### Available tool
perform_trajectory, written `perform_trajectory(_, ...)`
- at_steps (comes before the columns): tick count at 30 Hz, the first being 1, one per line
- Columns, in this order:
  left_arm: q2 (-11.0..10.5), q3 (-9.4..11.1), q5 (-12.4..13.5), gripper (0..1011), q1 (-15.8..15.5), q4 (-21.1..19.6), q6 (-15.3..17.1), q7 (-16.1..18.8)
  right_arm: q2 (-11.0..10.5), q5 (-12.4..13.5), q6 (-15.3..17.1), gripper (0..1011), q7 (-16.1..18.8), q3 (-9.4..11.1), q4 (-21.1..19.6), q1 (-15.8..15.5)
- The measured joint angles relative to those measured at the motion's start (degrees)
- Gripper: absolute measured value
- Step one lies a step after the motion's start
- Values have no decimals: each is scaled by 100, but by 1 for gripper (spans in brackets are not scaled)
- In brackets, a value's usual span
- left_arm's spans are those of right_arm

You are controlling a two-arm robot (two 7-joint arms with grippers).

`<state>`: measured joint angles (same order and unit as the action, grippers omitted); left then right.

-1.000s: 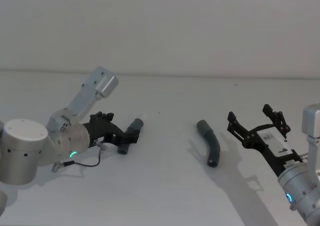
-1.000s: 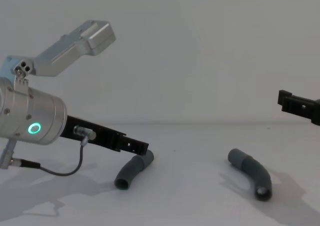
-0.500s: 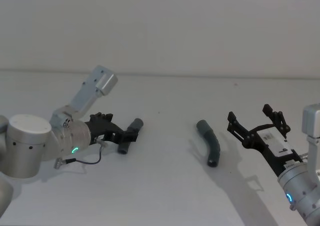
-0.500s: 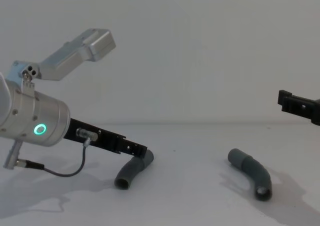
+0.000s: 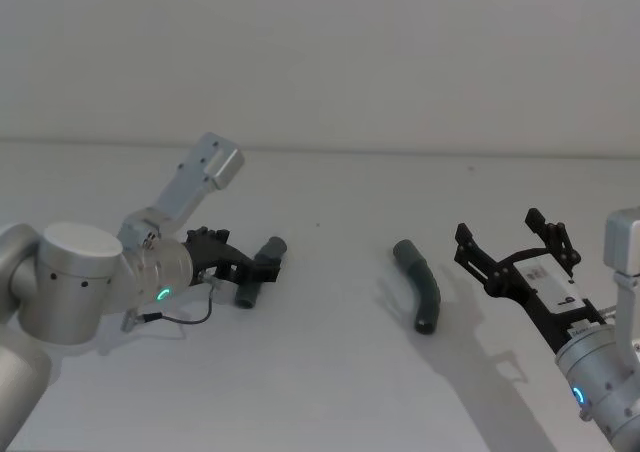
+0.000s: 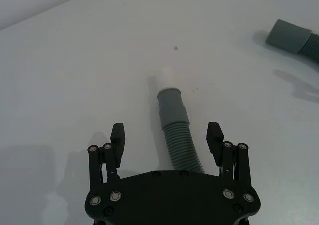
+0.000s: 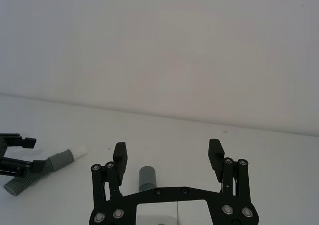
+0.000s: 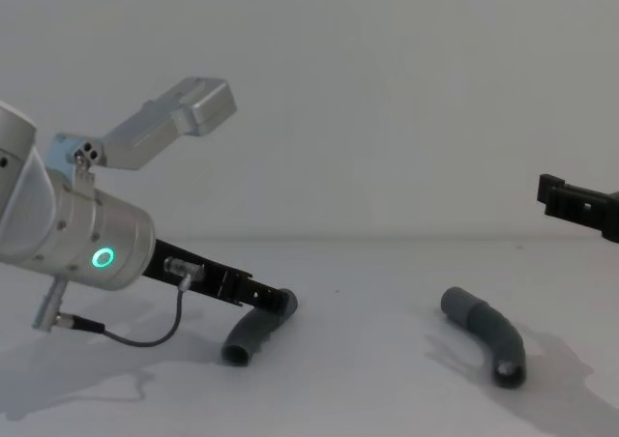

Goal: Use both hands to pick up one end of the pipe from the table, align the ends, and insert them.

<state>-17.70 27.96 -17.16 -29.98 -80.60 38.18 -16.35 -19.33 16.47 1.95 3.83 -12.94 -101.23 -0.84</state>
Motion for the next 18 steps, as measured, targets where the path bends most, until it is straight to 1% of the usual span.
perform_trajectory(8,152,48,80,1000,-156,299,-55,7,0,0,0,1001,0,0,0,0)
perform_trajectory(18,265,64,145,1000,-264,523,-73,-3,0,0,0,1001,0,0,0,0)
